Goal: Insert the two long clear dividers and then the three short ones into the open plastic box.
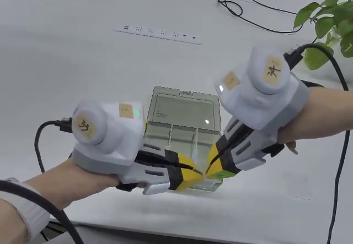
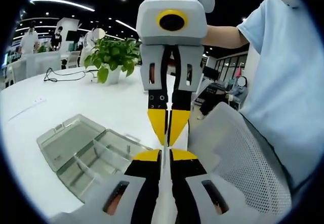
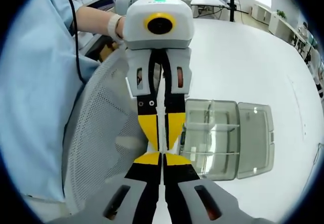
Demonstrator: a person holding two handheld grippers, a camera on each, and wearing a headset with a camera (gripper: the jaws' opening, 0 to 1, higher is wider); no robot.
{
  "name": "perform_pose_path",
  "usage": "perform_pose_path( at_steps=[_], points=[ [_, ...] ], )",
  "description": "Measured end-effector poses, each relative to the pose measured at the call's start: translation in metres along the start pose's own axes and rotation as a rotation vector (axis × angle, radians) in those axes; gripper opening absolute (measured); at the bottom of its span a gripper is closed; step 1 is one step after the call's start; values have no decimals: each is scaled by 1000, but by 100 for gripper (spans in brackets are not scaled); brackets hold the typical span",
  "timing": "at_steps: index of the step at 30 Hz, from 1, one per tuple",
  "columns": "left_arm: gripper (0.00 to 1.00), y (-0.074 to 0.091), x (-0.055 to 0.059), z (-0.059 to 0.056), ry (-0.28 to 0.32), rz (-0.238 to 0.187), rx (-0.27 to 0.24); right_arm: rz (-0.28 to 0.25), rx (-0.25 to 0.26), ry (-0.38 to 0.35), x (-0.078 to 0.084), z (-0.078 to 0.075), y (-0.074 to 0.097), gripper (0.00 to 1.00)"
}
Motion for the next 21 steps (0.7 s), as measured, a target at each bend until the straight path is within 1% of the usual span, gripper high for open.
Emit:
perform_pose_path(
  at_steps=[1,4,6,9,10,11,13,14,15,16,17,18,20,21],
  points=[
    [8,0,2,0,10,-2,-2,-1,1,0,-1,-1,0,2],
    [11,1,4,0,17,-2,-9,1,4,1,-2,-2,0,2],
    [18,3,5,1,34,-13,-22,1,2,-3,-2,-3,-1,2],
    [26,5,7,3,33,-10,-50,3,6,-5,-2,-5,-1,2],
    [30,6,9,4,47,-6,-62,3,10,-7,-2,-7,-1,2],
    [38,7,9,5,53,0,-75,3,12,-11,-2,-8,-1,2],
    [49,10,12,8,55,17,-117,1,20,-19,-2,-11,-1,2],
    [56,11,13,9,54,17,-133,1,21,-23,-1,-13,-1,2],
    [60,12,15,10,54,16,-142,-1,24,-27,-1,-14,-1,2],
    [64,15,17,12,70,17,-162,-1,28,-34,-1,-16,0,2],
    [70,16,18,14,84,19,-179,-1,29,-35,-1,-18,0,2],
    [76,19,20,16,90,20,-218,-2,39,-43,-1,-20,0,2],
    [86,23,23,19,105,28,-243,5,39,-47,-1,-23,-1,2],
    [88,26,24,20,103,27,-256,8,43,-48,-1,-25,-1,2]
  ],
)
Point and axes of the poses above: the centre of the closed fingertips' face, and the gripper's own axes: y roughly backward along the fingers, z roughly to its left, x roughly out of its underside, the point moved 10 cm from there along y, roughly backward along the fingers, and after that the axes turned 11 degrees about z, right-handed, at the moved point
